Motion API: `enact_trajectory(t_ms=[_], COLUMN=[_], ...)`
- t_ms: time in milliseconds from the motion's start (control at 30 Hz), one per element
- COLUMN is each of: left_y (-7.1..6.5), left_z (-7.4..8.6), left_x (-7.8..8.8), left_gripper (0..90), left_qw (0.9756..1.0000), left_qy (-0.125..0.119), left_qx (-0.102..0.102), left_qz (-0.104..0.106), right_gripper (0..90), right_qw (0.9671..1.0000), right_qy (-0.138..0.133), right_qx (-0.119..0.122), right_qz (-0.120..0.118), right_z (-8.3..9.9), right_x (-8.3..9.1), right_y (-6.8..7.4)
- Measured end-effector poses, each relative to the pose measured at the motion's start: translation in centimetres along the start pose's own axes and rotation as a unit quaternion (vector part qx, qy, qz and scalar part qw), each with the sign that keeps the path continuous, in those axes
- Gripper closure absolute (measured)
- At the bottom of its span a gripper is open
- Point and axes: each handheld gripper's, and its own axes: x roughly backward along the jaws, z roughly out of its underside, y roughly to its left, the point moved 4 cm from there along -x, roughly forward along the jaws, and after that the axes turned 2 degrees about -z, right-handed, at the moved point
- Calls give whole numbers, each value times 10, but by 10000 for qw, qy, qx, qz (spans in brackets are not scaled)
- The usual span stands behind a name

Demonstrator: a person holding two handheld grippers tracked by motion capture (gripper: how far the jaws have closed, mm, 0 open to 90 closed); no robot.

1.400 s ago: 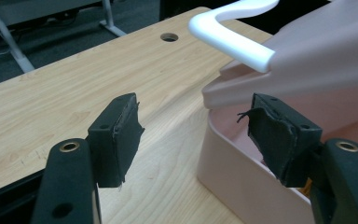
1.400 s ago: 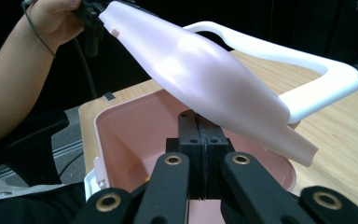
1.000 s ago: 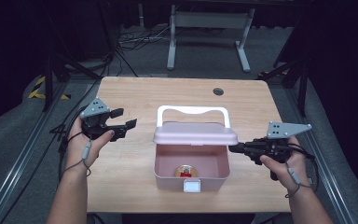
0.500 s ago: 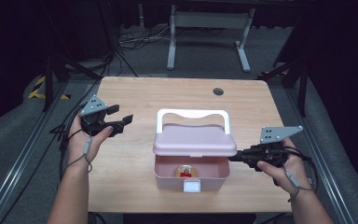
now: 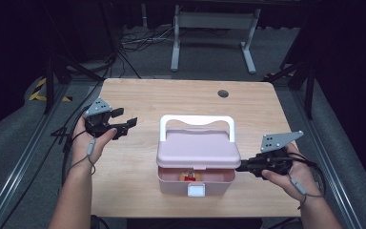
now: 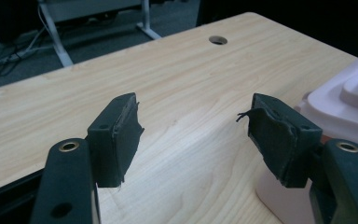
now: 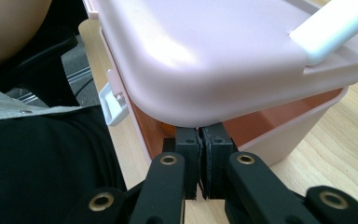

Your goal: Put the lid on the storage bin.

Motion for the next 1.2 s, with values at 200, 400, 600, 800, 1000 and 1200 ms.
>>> enact_trajectory(t_ms=[200,400,600,800,1000,1200], left_y=[-1,-1,-2,-2,-2,-3], left_z=[2,2,3,3,4,4], left_x=[-3,-4,-5,-6,-6,-7], left_gripper=[341,341,340,340,340,339], left_qw=[10000,9999,9999,9998,9998,9998], left_qy=[77,120,151,181,195,212], left_qx=[-9,-15,-8,-28,-30,-38], left_qz=[23,13,31,32,35,43], right_gripper=[873,874,867,866,862,856], right_qw=[9998,9988,9974,9958,9939,9930], right_qy=[205,474,703,887,1072,1147], right_qx=[8,12,58,62,65,76], right_qz=[-41,-95,-147,-204,-239,-268], right_z=[3,6,9,12,15,16], right_x=[-1,-4,-7,-9,-10,-10], right_y=[0,2,2,3,4,5])
